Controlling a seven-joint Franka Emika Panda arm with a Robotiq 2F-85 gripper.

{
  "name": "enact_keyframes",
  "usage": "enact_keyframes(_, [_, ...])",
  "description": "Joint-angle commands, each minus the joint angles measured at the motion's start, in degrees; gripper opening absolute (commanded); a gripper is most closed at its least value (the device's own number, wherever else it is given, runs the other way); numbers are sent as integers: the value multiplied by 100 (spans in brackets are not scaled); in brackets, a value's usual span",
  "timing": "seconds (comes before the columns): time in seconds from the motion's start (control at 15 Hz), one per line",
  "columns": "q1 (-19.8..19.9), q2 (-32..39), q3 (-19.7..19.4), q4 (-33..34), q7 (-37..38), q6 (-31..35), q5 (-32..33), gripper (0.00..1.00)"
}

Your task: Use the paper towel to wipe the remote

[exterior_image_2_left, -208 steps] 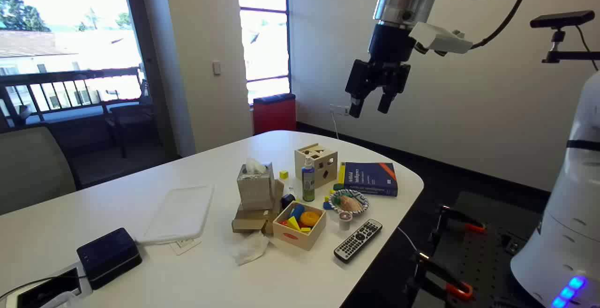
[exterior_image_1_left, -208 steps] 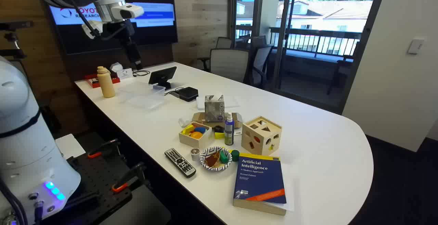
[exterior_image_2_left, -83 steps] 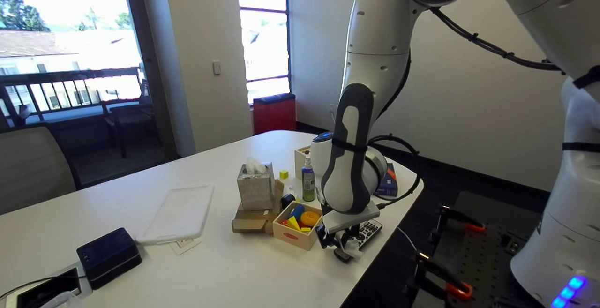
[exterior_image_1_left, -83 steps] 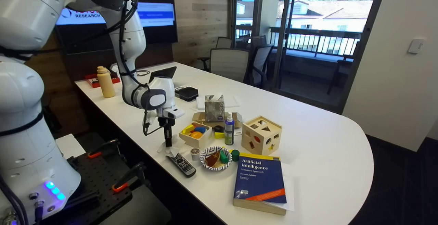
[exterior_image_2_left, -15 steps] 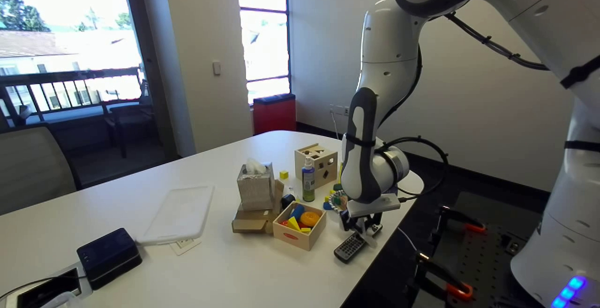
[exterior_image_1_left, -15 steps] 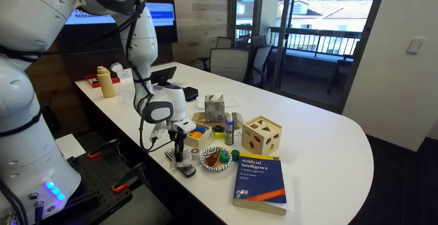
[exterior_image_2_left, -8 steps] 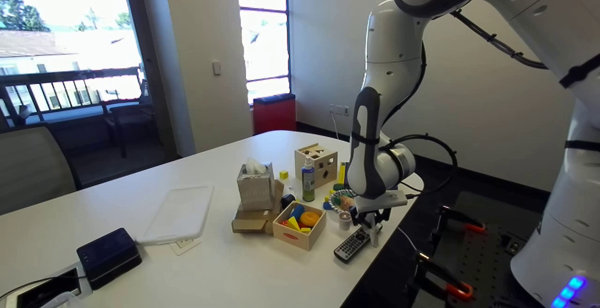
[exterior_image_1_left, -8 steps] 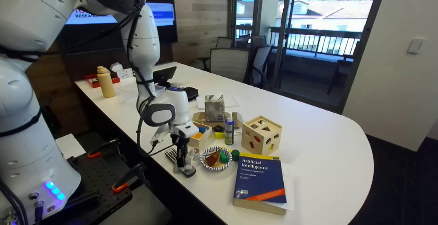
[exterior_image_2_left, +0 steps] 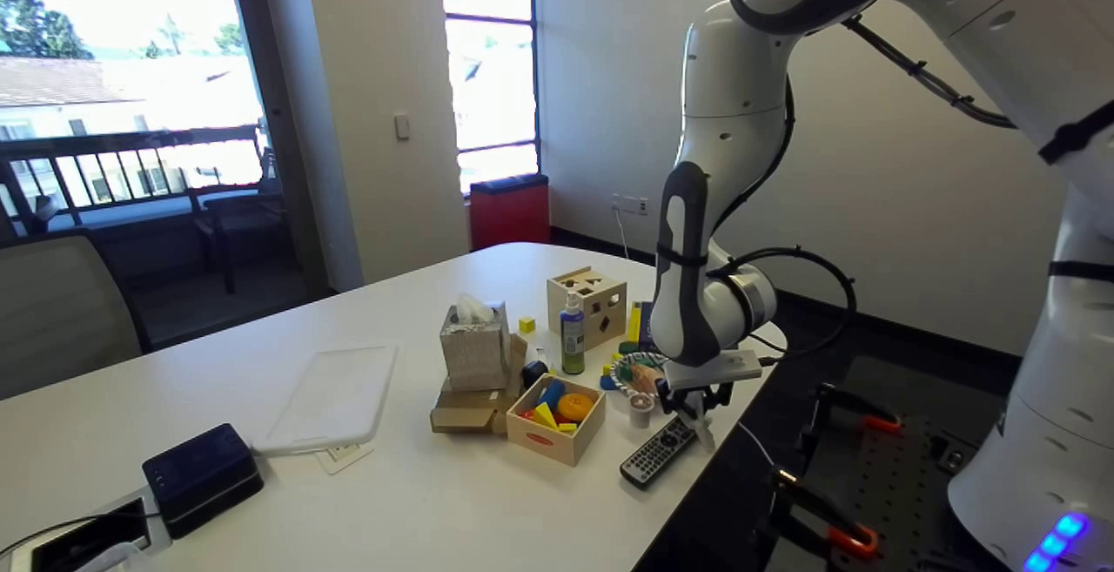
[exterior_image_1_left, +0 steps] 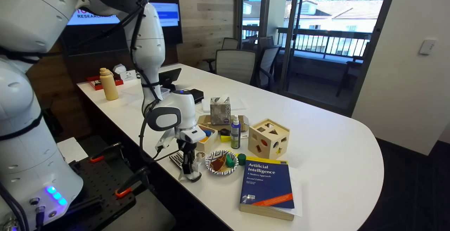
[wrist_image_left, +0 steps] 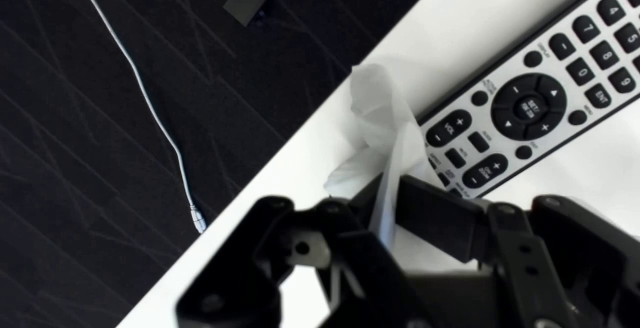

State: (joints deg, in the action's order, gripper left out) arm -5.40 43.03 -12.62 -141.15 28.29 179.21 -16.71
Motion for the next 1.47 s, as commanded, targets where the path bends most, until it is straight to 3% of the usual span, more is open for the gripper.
enact_keyframes(0.0, [-234, -125, 47, -110, -164, 69, -83, 2])
enact_keyframes(0.8, [-513, 38, 780, 144, -455, -14, 46, 2])
enact_keyframes(1.4, [-1120, 72, 720, 455, -515, -87, 106, 2])
